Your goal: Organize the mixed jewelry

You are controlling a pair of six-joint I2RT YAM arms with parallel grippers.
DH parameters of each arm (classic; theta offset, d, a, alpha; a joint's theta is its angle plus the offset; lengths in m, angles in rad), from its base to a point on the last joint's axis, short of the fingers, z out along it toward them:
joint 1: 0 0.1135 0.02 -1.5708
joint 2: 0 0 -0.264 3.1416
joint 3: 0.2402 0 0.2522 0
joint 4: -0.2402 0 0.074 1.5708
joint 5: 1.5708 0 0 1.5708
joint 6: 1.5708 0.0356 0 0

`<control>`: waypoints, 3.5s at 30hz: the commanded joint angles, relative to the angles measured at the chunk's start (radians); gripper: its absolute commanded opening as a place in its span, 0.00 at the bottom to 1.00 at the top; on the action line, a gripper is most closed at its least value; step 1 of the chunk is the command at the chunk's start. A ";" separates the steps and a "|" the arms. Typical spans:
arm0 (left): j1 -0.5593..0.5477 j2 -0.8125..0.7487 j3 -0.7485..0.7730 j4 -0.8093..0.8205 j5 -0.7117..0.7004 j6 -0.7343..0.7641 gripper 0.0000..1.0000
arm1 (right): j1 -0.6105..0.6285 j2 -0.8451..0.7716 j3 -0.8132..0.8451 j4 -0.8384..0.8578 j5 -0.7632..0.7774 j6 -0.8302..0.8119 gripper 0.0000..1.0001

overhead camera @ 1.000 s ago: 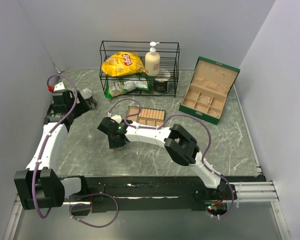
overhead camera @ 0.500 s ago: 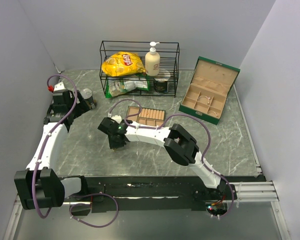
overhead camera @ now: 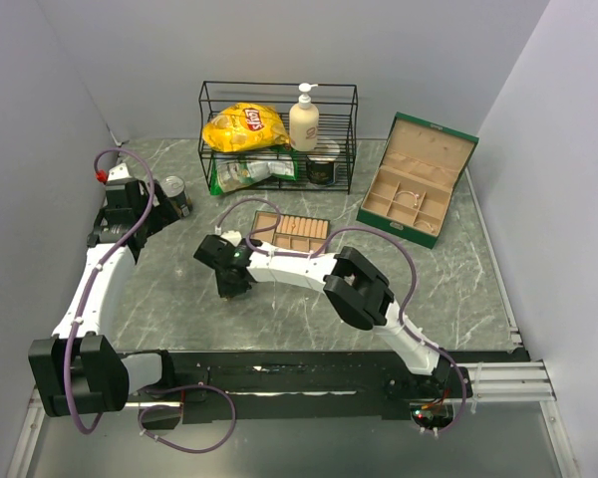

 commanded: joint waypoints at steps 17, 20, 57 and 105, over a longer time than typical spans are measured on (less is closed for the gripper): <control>0.006 -0.005 0.022 0.022 0.013 0.016 0.96 | 0.022 0.085 0.104 -0.150 0.121 -0.081 0.21; 0.004 -0.024 0.005 0.039 0.028 0.025 0.96 | 0.027 0.083 0.098 -0.156 0.141 -0.093 0.19; -0.261 0.034 -0.131 0.384 0.766 -0.068 0.98 | -0.358 -0.788 -0.813 0.416 -0.118 -0.156 0.00; -0.499 0.324 -0.064 0.430 0.810 -0.211 0.40 | -0.372 -0.826 -0.907 0.583 -0.139 -0.015 0.00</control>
